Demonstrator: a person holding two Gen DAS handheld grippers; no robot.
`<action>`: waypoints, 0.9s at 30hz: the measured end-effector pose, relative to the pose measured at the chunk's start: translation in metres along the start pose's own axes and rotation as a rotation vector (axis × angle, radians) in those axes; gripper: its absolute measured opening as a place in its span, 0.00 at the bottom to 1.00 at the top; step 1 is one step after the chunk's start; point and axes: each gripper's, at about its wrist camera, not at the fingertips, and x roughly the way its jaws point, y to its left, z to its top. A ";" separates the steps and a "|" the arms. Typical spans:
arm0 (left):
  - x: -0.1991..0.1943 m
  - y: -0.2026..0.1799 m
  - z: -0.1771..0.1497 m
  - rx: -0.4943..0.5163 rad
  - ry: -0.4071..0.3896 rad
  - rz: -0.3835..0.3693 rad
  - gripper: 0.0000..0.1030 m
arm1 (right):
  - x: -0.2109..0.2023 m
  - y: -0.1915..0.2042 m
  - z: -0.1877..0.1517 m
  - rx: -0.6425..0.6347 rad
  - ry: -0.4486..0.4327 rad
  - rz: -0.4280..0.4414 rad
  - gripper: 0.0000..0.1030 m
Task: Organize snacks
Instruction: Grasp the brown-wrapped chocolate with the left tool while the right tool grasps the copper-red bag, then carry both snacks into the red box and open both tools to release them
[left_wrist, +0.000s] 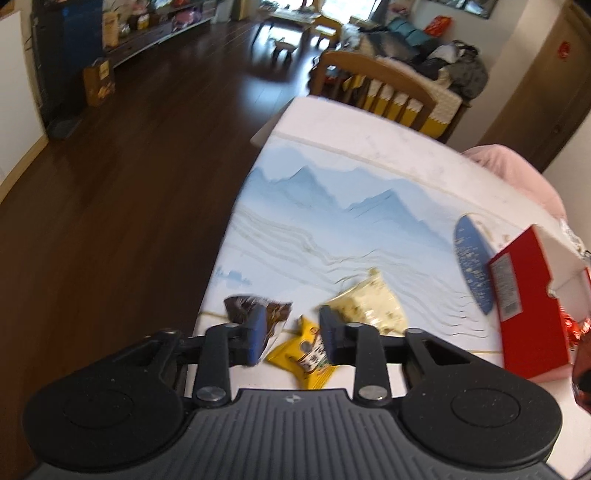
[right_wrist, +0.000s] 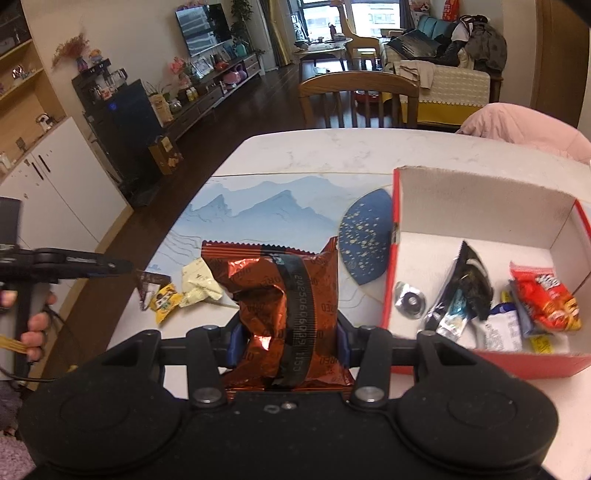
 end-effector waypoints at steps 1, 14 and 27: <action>0.004 0.000 -0.002 0.002 0.000 -0.002 0.50 | 0.002 0.002 -0.002 0.001 0.006 0.008 0.43; 0.058 0.004 -0.006 0.019 0.021 0.097 0.59 | 0.031 0.038 -0.018 -0.063 0.067 0.020 0.43; 0.063 0.002 -0.010 0.054 0.012 0.114 0.41 | 0.036 0.043 -0.024 -0.049 0.088 0.001 0.43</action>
